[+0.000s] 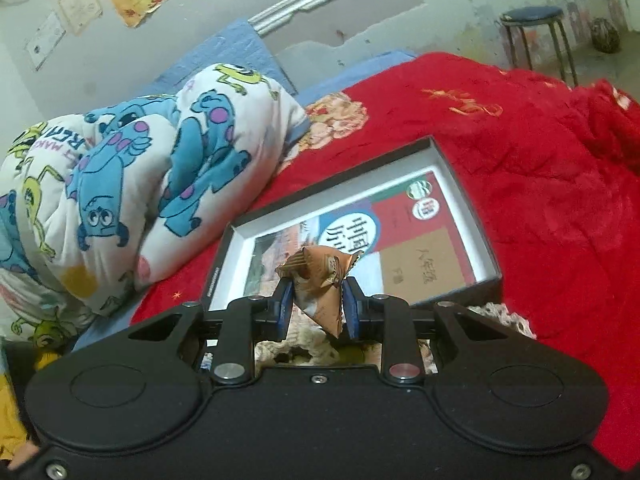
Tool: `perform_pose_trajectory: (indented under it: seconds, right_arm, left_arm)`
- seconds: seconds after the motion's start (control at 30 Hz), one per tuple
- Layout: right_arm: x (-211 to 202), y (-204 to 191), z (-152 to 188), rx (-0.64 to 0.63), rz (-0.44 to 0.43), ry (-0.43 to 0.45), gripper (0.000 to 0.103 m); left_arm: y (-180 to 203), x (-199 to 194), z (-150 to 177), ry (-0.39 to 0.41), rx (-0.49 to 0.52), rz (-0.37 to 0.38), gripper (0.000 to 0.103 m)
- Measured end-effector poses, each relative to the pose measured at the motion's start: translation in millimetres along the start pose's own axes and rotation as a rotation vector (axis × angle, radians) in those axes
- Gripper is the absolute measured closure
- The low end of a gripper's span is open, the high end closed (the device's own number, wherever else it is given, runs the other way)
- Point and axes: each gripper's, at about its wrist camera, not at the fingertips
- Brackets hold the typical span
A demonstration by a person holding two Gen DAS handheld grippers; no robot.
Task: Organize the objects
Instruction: 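Lift the left tool's brown paper piece over the box while the right tool carries its own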
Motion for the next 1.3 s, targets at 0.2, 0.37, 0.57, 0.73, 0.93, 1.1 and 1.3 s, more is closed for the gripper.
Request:
perform_pose_trajectory:
  seconds: [0.2, 0.37, 0.57, 0.73, 0.93, 1.1, 1.3]
  right_arm:
    - [-1, 0, -2, 0.012, -0.004, -0.002, 0.077]
    - [0, 1, -5, 0.009, -0.005, 0.002, 0.077]
    - [6, -2, -13, 0.020, -0.015, 0.018, 0.077]
    - [25, -13, -25, 0.007, -0.068, 0.030, 0.077]
    - [67, -25, -29, -0.014, -0.110, -0.026, 0.077]
    - [99, -35, -19, -0.065, -0.106, -0.080, 0.077]
    - [111, -44, -3, -0.120, -0.073, -0.128, 0.077]
  left_arm:
    - [-5, -4, -1, 0.020, -0.063, 0.003, 0.068]
    - [-5, -19, -2, 0.069, -0.064, -0.010, 0.068]
    - [-7, -53, -19, 0.240, -0.092, -0.007, 0.068]
    - [14, -54, -60, 0.324, -0.040, 0.096, 0.068]
    - [35, 3, -91, 0.195, -0.012, 0.145, 0.068]
    - [40, 24, -81, 0.124, -0.017, 0.155, 0.067]
    - [37, 28, -78, 0.106, -0.023, 0.159, 0.067]
Point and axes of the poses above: each gripper's, at about its wrist camera, not at the fingertips, and x roughly the way its jaws point, y to its right, z to its underside, and after that the axes turned 10 degrees about z, right-handed
